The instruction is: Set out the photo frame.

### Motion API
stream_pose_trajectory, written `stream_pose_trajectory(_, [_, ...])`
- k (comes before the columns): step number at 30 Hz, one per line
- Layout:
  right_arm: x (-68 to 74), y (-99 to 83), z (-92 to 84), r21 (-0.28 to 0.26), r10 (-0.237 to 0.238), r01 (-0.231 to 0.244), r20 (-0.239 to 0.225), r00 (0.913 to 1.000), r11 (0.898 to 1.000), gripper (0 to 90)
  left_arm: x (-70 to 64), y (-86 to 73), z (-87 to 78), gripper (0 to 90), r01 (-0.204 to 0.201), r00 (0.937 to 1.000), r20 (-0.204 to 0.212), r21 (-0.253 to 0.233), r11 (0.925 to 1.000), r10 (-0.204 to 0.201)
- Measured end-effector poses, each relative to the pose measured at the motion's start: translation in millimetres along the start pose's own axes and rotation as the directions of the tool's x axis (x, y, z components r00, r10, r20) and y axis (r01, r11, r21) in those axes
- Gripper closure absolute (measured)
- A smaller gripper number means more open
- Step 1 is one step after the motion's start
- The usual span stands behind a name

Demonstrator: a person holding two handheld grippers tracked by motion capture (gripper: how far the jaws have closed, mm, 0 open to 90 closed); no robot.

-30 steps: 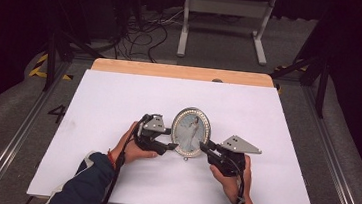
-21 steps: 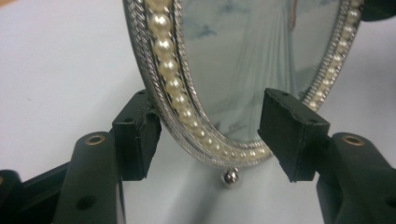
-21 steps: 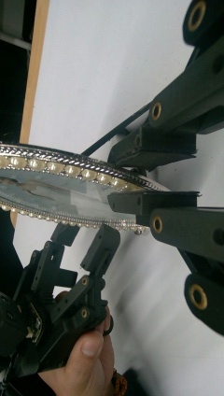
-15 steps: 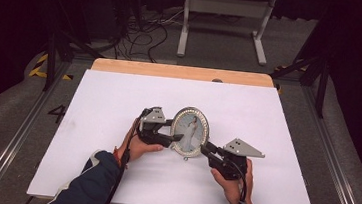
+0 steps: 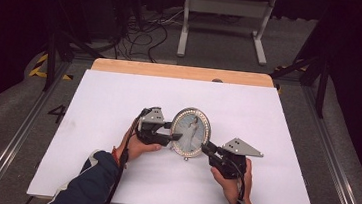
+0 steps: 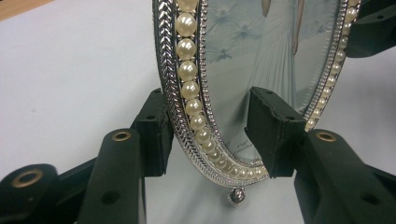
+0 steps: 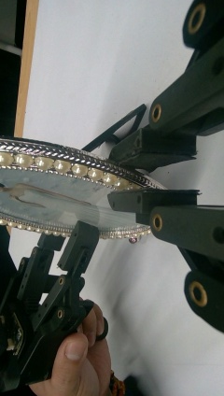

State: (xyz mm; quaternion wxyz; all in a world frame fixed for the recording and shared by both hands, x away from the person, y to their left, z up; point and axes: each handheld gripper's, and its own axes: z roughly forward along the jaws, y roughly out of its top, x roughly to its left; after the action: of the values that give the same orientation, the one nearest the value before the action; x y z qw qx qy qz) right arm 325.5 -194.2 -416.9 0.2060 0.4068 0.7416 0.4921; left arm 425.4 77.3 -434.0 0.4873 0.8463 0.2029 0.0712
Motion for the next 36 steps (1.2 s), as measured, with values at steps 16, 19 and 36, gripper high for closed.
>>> stream_pose_trajectory(16, [-1.8, 4.0, 7.8, -0.008, -0.025, 0.025, 0.006, 0.9997, 1.000, 75.1, -5.5, -6.5, -9.8, 59.3, 0.006, 0.9994, -0.035, 0.024, 0.9997, -0.005])
stream_pose_trajectory(19, [-2.5, 4.9, 9.5, -0.007, -0.026, 0.026, 0.005, 0.9996, 1.000, 74.7, -7.6, -7.7, -11.9, 60.5, 0.002, 0.9989, -0.046, 0.031, 0.9995, 0.000])
stream_pose_trajectory(36, [-6.2, 9.5, 19.4, 0.008, -0.035, 0.035, -0.004, 0.9994, 0.999, 72.6, -22.4, -12.8, -22.2, 61.9, 0.006, 0.9966, -0.082, 0.073, 0.9973, 0.000])
